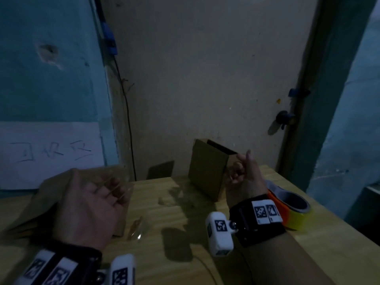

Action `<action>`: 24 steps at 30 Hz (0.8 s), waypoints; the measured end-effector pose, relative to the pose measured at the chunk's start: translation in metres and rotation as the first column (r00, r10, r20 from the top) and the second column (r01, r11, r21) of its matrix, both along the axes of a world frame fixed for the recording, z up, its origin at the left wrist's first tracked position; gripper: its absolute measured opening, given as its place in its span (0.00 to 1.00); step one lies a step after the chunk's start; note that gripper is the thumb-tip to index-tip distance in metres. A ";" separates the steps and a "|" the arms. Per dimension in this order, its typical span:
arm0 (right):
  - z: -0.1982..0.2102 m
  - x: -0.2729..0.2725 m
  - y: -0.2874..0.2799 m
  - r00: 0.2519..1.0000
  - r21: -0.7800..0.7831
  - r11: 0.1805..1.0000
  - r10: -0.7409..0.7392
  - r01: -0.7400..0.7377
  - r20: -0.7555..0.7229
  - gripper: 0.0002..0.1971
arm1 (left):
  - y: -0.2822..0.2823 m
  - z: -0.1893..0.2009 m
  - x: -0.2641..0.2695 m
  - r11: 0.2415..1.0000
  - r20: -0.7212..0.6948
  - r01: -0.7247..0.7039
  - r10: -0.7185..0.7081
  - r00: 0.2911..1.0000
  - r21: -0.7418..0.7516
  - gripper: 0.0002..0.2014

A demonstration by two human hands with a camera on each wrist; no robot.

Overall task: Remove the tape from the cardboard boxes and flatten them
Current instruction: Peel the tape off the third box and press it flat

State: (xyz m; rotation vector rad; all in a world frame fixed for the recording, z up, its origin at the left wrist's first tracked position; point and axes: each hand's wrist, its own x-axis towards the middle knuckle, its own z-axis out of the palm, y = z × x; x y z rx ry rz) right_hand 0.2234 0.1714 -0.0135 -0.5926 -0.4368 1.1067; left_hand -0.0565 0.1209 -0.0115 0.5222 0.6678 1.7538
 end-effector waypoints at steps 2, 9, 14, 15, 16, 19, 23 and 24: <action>-0.002 0.006 -0.002 0.998 -0.001 0.998 -0.055 0.055 0.007 0.15 | 0.000 0.000 0.002 1.000 -0.001 0.002 -0.002 1.000 -0.010 0.29; 0.001 0.009 -0.009 0.889 -0.124 0.951 -0.214 0.284 0.404 0.19 | -0.002 -0.005 0.007 1.000 -0.012 0.018 -0.018 1.000 -0.001 0.31; -0.004 0.007 -0.003 0.816 -0.137 0.935 -0.206 0.327 0.540 0.47 | -0.001 -0.008 0.005 0.999 -0.006 0.041 -0.041 0.999 0.003 0.32; -0.005 0.006 -0.001 0.808 -0.153 0.937 -0.180 0.315 0.560 0.51 | -0.001 -0.009 0.005 0.999 0.001 0.047 -0.047 0.999 0.004 0.31; -0.006 0.005 0.002 0.804 -0.171 0.939 -0.151 0.298 0.575 0.55 | -0.001 -0.009 0.005 0.999 0.004 0.050 -0.050 0.999 0.004 0.30; -0.009 -0.001 0.008 0.780 -0.218 0.939 -0.076 0.265 0.621 0.61 | -0.001 -0.009 0.007 0.999 0.007 0.049 -0.049 0.999 0.003 0.29; -0.013 -0.004 0.011 0.778 -0.231 0.940 -0.052 0.249 0.626 0.61 | 0.000 -0.009 0.007 0.999 -0.001 0.051 -0.051 0.999 -0.006 0.29; -0.014 -0.003 0.012 0.783 -0.272 0.926 -0.041 0.263 0.621 0.61 | 0.000 -0.009 0.007 0.998 0.002 0.055 -0.055 0.998 -0.006 0.29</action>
